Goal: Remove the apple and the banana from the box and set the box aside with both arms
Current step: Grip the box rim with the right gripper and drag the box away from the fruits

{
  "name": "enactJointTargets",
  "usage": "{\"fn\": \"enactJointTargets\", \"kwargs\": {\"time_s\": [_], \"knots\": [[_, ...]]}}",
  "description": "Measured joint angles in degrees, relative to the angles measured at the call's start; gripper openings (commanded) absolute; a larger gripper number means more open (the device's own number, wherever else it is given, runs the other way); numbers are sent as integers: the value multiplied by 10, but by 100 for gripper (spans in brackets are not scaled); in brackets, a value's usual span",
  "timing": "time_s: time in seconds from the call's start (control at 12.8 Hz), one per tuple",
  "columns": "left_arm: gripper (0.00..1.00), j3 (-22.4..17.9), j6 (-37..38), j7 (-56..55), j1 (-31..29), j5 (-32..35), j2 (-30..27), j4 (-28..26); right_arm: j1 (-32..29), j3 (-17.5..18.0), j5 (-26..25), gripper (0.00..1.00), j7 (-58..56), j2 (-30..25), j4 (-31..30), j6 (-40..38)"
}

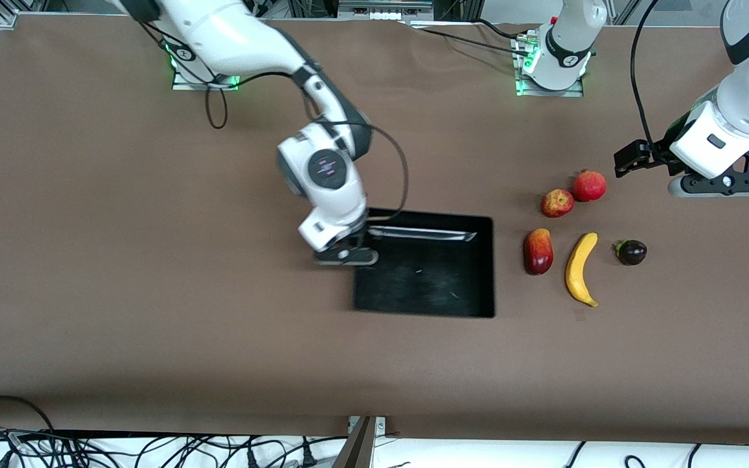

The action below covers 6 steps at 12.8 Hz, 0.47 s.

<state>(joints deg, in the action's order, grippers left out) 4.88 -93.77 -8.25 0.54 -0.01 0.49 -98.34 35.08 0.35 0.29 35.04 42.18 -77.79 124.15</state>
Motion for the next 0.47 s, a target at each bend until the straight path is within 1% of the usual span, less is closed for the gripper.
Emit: {"fn": "enactJointTargets", "kwargs": {"time_s": [0.16,0.23,0.47], "knots": [[100,0,0,0,0,0,0,1,-56,-2,0,0,-93,-44,-9,-60],[100,0,0,0,0,0,0,2,-87,-3,1,0,-139,-69,-28,-72],[100,1,0,0,0,0,1,6,-171,-10,0,0,-254,-145,-135,-70]]}}
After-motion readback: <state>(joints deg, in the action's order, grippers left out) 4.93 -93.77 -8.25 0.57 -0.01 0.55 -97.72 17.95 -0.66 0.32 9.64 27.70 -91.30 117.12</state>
